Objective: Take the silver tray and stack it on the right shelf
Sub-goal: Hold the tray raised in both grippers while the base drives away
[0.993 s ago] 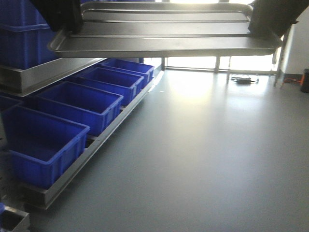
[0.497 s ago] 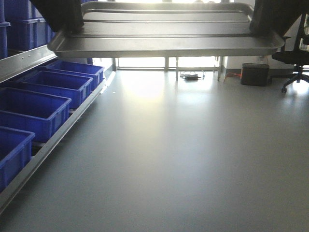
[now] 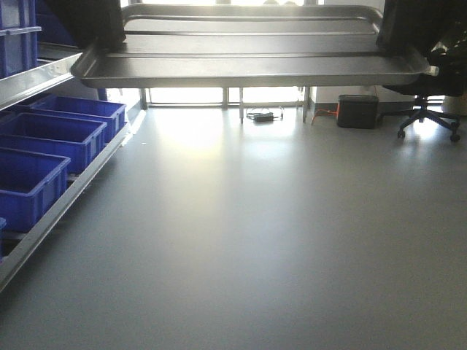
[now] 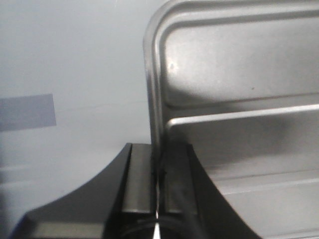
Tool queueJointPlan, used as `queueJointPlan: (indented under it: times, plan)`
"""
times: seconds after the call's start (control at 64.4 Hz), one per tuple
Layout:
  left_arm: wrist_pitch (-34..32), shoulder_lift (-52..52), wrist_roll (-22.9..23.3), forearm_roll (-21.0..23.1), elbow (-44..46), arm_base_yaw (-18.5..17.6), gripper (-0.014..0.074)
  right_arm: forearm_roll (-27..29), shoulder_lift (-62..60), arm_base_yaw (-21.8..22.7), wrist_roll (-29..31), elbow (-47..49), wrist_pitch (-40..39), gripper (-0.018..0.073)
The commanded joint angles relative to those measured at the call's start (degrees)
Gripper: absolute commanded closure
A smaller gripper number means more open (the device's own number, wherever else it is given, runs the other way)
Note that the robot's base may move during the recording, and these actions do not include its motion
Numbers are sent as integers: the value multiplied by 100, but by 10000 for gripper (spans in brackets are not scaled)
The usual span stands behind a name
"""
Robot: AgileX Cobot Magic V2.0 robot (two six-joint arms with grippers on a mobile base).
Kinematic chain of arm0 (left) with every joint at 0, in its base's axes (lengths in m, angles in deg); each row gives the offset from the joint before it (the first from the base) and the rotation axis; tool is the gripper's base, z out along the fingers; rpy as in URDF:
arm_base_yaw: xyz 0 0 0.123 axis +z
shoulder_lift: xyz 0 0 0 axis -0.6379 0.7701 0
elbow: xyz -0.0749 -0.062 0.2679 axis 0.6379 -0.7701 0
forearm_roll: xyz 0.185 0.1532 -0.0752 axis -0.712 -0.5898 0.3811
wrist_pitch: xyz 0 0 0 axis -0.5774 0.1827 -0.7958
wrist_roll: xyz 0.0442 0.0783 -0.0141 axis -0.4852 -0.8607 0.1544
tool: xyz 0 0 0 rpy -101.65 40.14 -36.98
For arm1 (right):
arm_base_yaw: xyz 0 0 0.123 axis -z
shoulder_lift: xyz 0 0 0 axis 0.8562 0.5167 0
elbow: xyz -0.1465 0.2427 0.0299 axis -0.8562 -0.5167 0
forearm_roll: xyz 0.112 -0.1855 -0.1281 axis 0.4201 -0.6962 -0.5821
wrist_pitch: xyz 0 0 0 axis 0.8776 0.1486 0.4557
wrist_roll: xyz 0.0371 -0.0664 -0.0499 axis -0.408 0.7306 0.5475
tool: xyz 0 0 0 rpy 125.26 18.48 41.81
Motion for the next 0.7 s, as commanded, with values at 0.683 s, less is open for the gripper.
queueJointPlan:
  times: [0.683]
  plan:
    - [440, -259, -176, 39, 179, -85, 689, -117, -198, -7, 143, 174, -322, 503]
